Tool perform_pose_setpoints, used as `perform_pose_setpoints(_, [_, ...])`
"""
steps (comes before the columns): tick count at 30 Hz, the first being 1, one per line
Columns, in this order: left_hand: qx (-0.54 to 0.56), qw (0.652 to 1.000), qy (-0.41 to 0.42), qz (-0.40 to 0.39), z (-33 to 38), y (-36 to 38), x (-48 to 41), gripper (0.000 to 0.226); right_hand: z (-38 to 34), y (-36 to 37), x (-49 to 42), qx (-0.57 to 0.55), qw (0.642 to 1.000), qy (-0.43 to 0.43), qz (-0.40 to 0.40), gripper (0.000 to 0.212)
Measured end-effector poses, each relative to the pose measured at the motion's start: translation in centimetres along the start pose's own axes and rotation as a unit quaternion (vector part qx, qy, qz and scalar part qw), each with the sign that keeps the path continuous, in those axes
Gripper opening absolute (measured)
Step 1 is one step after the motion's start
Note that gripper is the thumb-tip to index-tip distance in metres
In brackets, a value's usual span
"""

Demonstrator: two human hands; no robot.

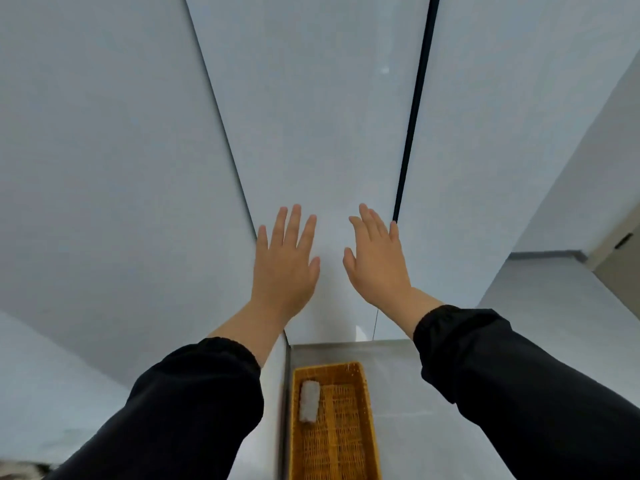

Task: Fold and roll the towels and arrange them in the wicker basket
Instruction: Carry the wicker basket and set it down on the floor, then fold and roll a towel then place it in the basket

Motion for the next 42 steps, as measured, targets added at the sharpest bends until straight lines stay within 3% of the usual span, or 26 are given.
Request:
perform_pose_setpoints(6, [-0.04, 0.997, -0.049, 0.053, -1.7, -10.3, 0.2, 0.07, -3.2, -10.7, -1.9, -0.007, 0.995, -0.057, 0.079, 0.052])
perform_pose_setpoints(14, [-0.138, 0.974, -0.144, 0.11, -2.9, -19.3, 5.0, 0.067, -7.6, -16.8, -2.0, -0.082, 0.973, -0.195, 0.097, 0.05])
perform_pose_setpoints(24, [-0.268, 0.915, -0.279, 0.118, -7.9, -27.2, 17.0, 0.065, -20.7, -19.7, 3.0, -0.217, 0.866, -0.436, 0.114, 0.053])
perform_pose_setpoints(31, [-0.287, 0.892, -0.325, 0.125, -12.7, -28.6, 26.7, 0.065, -31.2, -19.1, 8.8, -0.236, 0.798, -0.54, 0.128, 0.053])
perform_pose_setpoints(35, [-0.285, 0.89, -0.341, 0.104, -17.4, -27.1, 31.9, 0.065, -37.0, -17.5, 12.7, -0.177, 0.766, -0.597, 0.158, 0.053])
perform_pose_setpoints(38, [-0.28, 0.889, -0.353, 0.082, -22.2, -25.7, 36.2, 0.065, -42.4, -15.2, 14.2, -0.155, 0.778, -0.588, 0.155, 0.053])
perform_pose_setpoints(42, [-0.226, 0.896, -0.377, 0.071, -29.4, -23.8, 42.6, 0.064, -50.7, -9.4, 14.5, -0.13, 0.841, -0.52, 0.075, 0.057])
Point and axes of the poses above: each hand's wrist, its own x-axis away from the middle knuckle, its own y-axis out of the palm, z = x × y, the point moved 7 cm from there along -x, towards the middle knuckle, and after that the axes turned 15 degrees about -z, right-handed, at the moved point
